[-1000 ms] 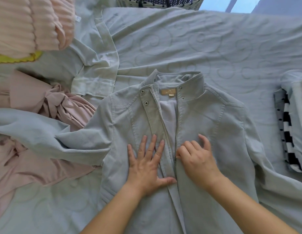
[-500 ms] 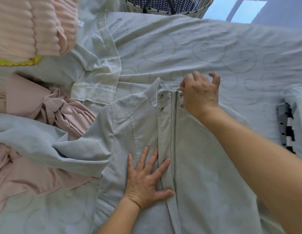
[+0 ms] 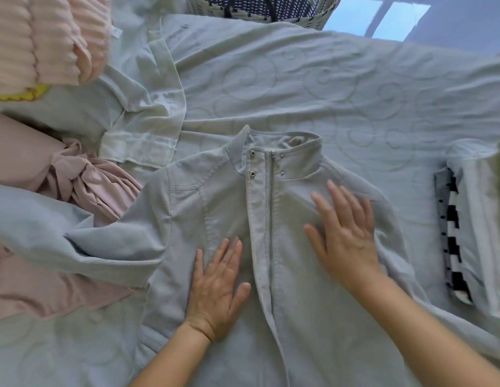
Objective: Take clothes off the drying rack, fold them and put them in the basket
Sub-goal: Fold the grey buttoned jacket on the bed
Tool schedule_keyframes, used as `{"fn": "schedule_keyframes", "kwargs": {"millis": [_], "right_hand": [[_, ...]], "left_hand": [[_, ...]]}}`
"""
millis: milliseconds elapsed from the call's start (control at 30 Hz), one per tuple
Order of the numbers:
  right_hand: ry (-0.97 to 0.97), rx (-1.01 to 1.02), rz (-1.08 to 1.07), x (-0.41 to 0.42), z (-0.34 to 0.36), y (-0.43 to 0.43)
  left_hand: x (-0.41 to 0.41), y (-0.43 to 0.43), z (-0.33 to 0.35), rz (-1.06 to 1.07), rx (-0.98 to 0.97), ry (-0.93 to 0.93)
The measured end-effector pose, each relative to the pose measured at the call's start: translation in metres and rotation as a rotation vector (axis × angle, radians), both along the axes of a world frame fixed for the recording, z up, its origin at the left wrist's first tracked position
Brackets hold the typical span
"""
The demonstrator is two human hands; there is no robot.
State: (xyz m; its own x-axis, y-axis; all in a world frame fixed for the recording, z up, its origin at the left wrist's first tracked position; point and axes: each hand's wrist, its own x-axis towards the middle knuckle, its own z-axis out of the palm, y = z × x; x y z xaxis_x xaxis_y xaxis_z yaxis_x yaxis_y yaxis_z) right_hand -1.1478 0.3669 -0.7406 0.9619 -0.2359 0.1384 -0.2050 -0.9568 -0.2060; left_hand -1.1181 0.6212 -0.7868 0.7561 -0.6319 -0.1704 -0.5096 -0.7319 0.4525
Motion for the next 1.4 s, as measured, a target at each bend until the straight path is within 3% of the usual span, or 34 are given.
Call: {"fn": "schedule_keyframes", "kwargs": {"millis": [100, 200, 333, 500, 633, 733, 900, 1100, 1200, 1400], "right_hand": [[0.155, -0.065, 0.012, -0.055, -0.004, -0.005], [0.292, -0.053, 0.019, -0.079, -0.003, -0.011], [0.298, 0.084, -0.044, -0.067, 0.008, -0.008], [0.236, 0.128, 0.072, -0.05, 0.016, 0.037], [0.261, 0.142, 0.221, -0.05, 0.016, 0.082], [0.315, 0.183, 0.221, -0.047, 0.019, 0.108], [0.387, 0.198, 0.219, -0.02, 0.03, 0.149], [0.412, 0.178, 0.25, 0.037, 0.05, 0.209], [0.389, 0.162, 0.277, 0.069, 0.049, 0.234], [0.352, 0.171, 0.278, 0.111, 0.039, 0.273]], "left_hand": [[0.003, -0.018, 0.014, -0.01, -0.011, 0.045], [0.016, -0.062, 0.021, -0.12, 0.166, -0.015], [0.03, -0.105, 0.014, -0.175, 0.353, 0.004], [0.047, -0.091, 0.038, -0.22, 0.192, 0.145], [0.072, -0.007, 0.066, -0.177, 0.159, -0.028], [0.1, 0.085, 0.084, -0.045, 0.238, -0.062], [0.162, 0.236, 0.108, 0.39, 0.342, -0.076], [0.225, 0.325, 0.118, 1.014, -0.042, 0.086], [0.241, 0.336, 0.113, 1.092, -0.093, 0.209], [0.252, 0.349, 0.082, 1.047, -0.184, 0.265]]}}
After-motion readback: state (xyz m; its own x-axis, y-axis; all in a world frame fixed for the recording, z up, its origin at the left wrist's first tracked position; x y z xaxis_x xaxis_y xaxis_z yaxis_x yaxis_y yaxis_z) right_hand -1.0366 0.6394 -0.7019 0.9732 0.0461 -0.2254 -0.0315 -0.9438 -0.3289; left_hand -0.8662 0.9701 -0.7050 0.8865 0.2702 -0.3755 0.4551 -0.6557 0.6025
